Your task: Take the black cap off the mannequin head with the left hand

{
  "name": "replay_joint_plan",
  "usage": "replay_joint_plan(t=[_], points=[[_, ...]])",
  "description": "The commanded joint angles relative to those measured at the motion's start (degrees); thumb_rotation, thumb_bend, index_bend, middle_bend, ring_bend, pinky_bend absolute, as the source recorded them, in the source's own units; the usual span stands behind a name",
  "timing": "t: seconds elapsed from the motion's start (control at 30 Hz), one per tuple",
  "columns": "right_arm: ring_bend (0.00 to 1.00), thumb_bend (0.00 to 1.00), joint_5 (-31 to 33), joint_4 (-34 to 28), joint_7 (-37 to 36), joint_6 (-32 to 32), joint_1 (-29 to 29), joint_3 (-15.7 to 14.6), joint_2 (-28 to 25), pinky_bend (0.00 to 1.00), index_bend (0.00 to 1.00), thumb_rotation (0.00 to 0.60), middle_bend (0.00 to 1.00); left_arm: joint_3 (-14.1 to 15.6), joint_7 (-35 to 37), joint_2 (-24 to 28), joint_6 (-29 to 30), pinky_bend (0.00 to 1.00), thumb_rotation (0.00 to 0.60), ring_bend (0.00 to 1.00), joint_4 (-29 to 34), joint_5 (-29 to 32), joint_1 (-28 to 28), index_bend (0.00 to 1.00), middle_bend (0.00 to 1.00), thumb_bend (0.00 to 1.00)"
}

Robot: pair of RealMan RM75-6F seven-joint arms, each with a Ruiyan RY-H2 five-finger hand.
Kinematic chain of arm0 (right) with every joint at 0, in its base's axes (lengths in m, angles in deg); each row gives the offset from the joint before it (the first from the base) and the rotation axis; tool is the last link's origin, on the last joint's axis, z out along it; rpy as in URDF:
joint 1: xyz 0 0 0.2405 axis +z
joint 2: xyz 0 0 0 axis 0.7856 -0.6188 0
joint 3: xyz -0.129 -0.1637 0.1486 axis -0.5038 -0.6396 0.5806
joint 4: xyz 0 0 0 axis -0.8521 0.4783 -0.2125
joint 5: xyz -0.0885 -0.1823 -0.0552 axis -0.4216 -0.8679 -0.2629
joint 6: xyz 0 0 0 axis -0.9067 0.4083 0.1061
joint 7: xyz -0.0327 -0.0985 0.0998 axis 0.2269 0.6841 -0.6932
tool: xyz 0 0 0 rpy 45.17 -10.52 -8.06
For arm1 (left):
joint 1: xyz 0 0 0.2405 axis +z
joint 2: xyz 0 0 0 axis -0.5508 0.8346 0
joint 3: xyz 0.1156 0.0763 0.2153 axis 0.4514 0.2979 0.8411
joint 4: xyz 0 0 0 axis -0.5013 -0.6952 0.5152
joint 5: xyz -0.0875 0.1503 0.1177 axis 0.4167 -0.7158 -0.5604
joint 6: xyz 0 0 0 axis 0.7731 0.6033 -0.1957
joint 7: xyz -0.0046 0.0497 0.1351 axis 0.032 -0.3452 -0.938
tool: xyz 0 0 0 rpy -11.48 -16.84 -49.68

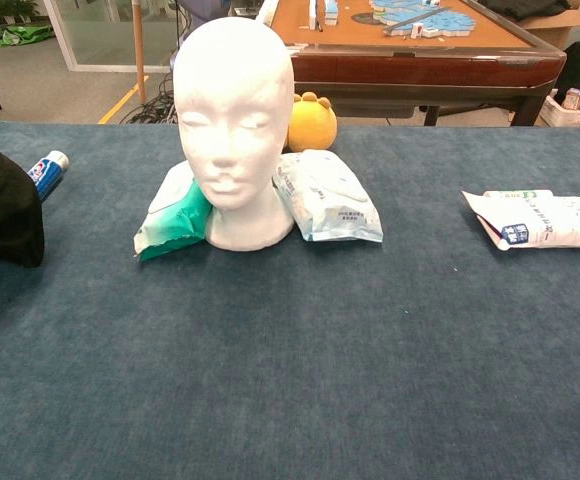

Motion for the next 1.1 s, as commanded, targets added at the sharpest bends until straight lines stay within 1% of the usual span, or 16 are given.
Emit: replay_joint_plan(t=[0.03, 0.1, 0.17, 0.23, 0.43, 0.5, 0.53, 0.6, 0.7, 0.8, 0.9, 1.1], points=[[0.30, 0.07, 0.0, 0.0, -0.1, 0.0, 0.0, 0.0, 0.0, 0.37, 0.48, 0.600, 0.39, 2.1, -5.2, 4.6, -3.2, 0.17, 0.600, 0.05, 6.9, 0.6, 1.2, 0.67, 0.22, 0.47], [0.30, 0.07, 0.0, 0.0, -0.2, 0.1, 0.0, 0.0, -0.1, 0.37, 0.48, 0.600, 0.39, 2.6, -6.3, 6.1, -4.4, 0.17, 0.600, 0.05, 9.1, 0.9, 1.4, 0.65, 0.22, 0.47], [0.30, 0.07, 0.0, 0.0, -0.4, 0.1, -0.1, 0.1, -0.1, 0.37, 0.48, 0.600, 0.39, 3.3, -7.7, 8.1, -6.1, 0.17, 0.600, 0.04, 11.6, 1.7, 1.6, 0.62, 0.21, 0.45], [0.30, 0.07, 0.0, 0.0, -0.6, 0.1, -0.1, 0.1, -0.2, 0.37, 0.48, 0.600, 0.39, 3.7, -9.8, 10.0, -7.6, 0.16, 0.600, 0.04, 14.0, 2.9, 1.7, 0.58, 0.20, 0.40], [0.30, 0.07, -0.1, 0.0, -0.7, 0.1, -0.1, 0.0, -0.2, 0.37, 0.48, 0.600, 0.39, 3.6, -15.5, 12.6, -9.3, 0.14, 0.600, 0.03, 18.0, 6.4, 2.2, 0.47, 0.19, 0.23], [0.30, 0.07, 0.0, 0.0, -0.7, 0.1, 0.0, 0.0, -0.2, 0.37, 0.48, 0.600, 0.39, 3.8, -16.7, 13.6, -10.1, 0.13, 0.600, 0.02, 19.3, 7.4, 2.2, 0.40, 0.18, 0.17], [0.30, 0.07, 0.0, 0.0, -0.7, 0.0, 0.0, 0.1, -0.2, 0.37, 0.48, 0.600, 0.39, 4.0, -17.6, 14.3, -10.7, 0.12, 0.600, 0.02, 20.2, 8.0, 2.2, 0.37, 0.18, 0.15], [0.30, 0.07, 0.0, 0.0, -0.6, 0.0, 0.0, 0.1, -0.2, 0.37, 0.48, 0.600, 0.39, 4.4, -19.1, 15.7, -11.8, 0.10, 0.600, 0.01, 21.8, 9.0, 2.1, 0.27, 0.16, 0.11], [0.30, 0.07, 0.0, -0.1, -0.7, 0.1, 0.0, 0.1, -0.2, 0.37, 0.48, 0.600, 0.39, 5.4, -21.4, 18.5, -14.2, 0.08, 0.600, 0.00, 25.6, 11.2, 1.9, 0.14, 0.12, 0.08], [0.30, 0.07, -0.1, -0.1, -0.8, 0.1, 0.0, 0.0, -0.2, 0.37, 0.48, 0.600, 0.39, 6.4, -22.0, 20.9, -16.4, 0.07, 0.600, 0.00, 28.6, 12.3, 1.5, 0.05, 0.10, 0.05], [0.30, 0.07, -0.1, -0.1, -0.8, 0.1, 0.0, 0.0, -0.3, 0.37, 0.48, 0.600, 0.39, 7.6, -21.8, 24.0, -19.9, 0.07, 0.600, 0.00, 31.8, 13.7, 0.7, 0.01, 0.09, 0.03], [0.30, 0.07, -0.3, -0.1, -1.1, 0.3, -0.1, 0.0, -0.4, 0.37, 0.48, 0.600, 0.39, 8.8, -20.9, 28.6, -26.6, 0.07, 0.600, 0.00, 35.2, 17.4, -1.8, 0.00, 0.08, 0.00]])
